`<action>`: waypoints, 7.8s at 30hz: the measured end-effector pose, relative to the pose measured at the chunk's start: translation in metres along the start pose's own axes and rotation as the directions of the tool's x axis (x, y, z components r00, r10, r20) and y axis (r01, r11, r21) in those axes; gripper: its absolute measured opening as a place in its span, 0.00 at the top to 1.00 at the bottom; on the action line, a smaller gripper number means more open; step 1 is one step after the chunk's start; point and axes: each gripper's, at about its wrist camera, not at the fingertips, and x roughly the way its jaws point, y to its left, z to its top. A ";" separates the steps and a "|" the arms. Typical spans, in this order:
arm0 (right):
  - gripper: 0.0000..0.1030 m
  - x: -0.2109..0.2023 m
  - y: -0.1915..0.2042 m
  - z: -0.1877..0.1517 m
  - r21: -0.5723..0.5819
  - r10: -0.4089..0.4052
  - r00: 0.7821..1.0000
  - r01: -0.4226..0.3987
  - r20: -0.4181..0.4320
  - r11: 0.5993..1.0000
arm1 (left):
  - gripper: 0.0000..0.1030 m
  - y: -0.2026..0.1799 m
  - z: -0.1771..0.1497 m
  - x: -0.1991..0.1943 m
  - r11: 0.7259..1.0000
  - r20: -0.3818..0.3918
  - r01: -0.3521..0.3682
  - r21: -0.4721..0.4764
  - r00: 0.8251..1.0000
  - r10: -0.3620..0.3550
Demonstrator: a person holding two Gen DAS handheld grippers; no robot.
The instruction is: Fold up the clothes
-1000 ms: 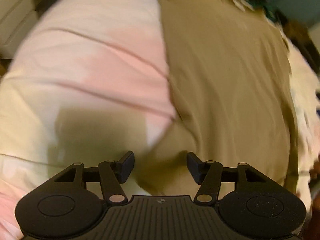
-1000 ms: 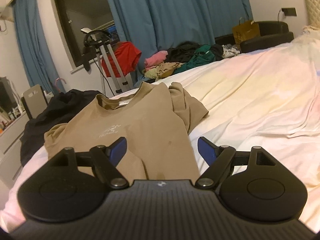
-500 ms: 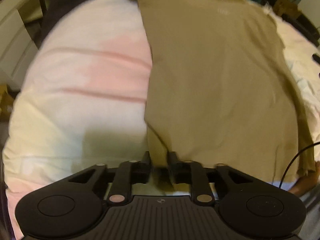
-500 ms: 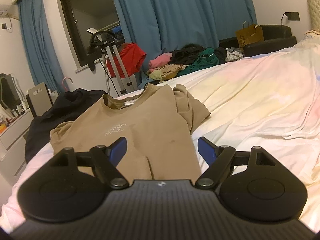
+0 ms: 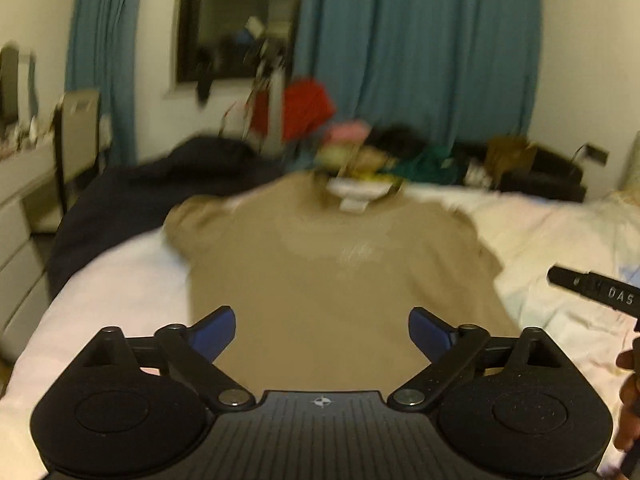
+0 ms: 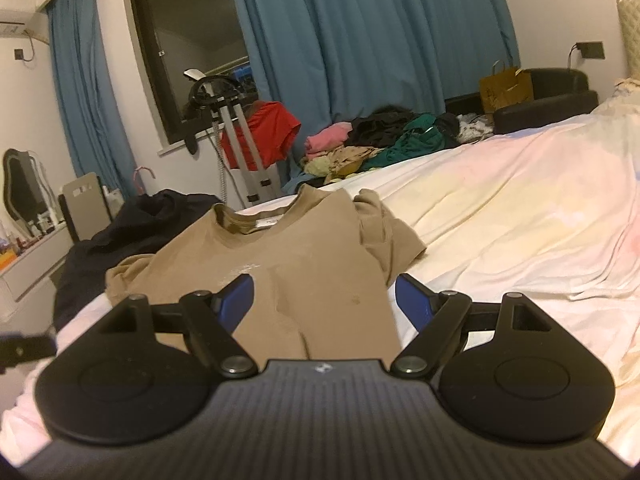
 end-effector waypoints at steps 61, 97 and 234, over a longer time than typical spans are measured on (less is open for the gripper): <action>0.08 0.135 -0.189 -0.016 0.870 0.041 0.994 -0.108 0.100 0.482 | 0.02 0.014 -0.073 0.053 0.997 0.025 -0.063 -0.050 0.998 0.065; 0.94 0.261 -0.107 0.060 0.316 -0.062 0.998 0.069 -0.031 0.946 | 0.02 0.023 -0.064 0.088 0.982 0.024 0.035 -0.186 0.999 -0.031; 0.09 0.225 0.163 0.013 -0.181 0.184 0.898 -0.274 -0.400 0.944 | 0.96 0.005 -0.148 0.009 0.865 -0.370 0.376 -0.331 0.792 -0.486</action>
